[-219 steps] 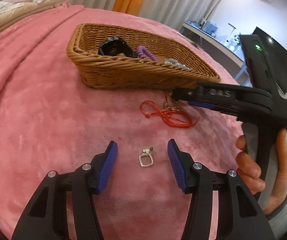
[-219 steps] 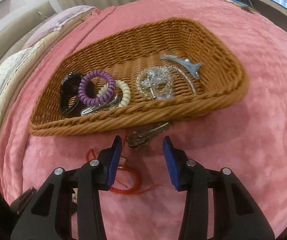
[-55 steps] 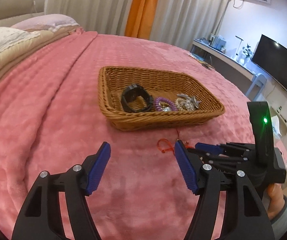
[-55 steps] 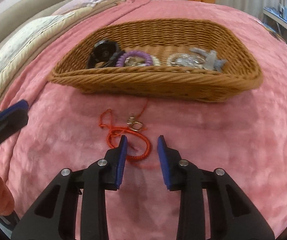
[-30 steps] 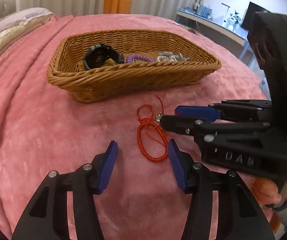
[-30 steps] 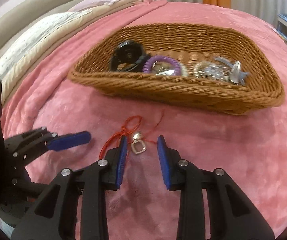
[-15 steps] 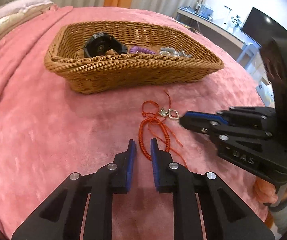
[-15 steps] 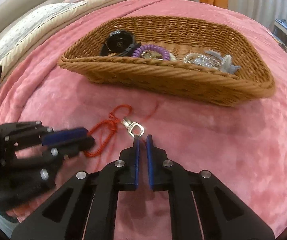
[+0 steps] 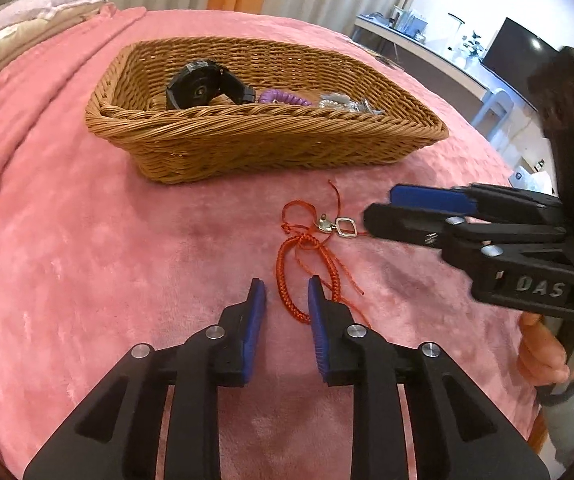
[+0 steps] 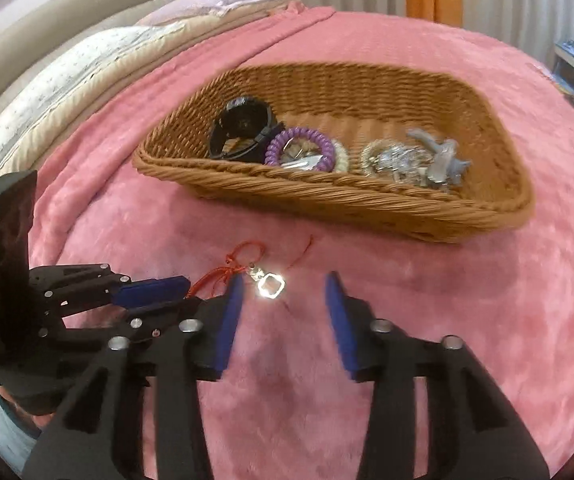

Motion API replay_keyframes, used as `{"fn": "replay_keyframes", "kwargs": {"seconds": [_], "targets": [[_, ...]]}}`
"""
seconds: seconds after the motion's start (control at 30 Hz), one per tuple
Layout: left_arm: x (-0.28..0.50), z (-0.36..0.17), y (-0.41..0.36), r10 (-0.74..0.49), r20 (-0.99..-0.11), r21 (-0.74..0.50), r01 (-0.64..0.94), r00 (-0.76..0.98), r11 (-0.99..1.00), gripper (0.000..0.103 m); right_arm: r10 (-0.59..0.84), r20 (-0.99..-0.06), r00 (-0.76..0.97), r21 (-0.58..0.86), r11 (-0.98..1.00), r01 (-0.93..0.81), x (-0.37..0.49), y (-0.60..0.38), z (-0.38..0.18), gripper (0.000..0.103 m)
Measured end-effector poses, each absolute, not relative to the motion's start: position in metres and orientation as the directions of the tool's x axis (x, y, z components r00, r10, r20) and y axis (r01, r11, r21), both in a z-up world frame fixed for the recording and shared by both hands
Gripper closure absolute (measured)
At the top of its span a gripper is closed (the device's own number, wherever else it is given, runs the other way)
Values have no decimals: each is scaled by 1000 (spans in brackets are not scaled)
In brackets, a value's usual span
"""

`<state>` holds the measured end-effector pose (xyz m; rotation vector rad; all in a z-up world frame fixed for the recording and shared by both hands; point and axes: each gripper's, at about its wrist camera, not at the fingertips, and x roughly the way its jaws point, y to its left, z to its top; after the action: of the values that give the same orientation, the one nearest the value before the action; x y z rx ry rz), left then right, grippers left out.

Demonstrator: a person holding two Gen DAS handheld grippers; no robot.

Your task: Organize jewelry

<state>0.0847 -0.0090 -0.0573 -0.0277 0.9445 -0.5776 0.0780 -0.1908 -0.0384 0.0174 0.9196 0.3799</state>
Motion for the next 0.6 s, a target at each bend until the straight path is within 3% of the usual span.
{"fn": "replay_keyframes", "kwargs": {"seconds": [0.1, 0.3, 0.6], "targets": [[85, -58, -9, -482, -755, -273, 454, 446, 848, 81, 311, -783, 539, 137, 931, -339, 83, -178, -45, 63], [84, -58, -11, -473, -757, -258, 459, 450, 850, 81, 227, -801, 553, 24, 936, -351, 85, -162, -53, 89], [84, -57, -14, -464, -760, -247, 458, 455, 854, 79, 194, -793, 577, 53, 966, -252, 47, -210, -53, 89]]}}
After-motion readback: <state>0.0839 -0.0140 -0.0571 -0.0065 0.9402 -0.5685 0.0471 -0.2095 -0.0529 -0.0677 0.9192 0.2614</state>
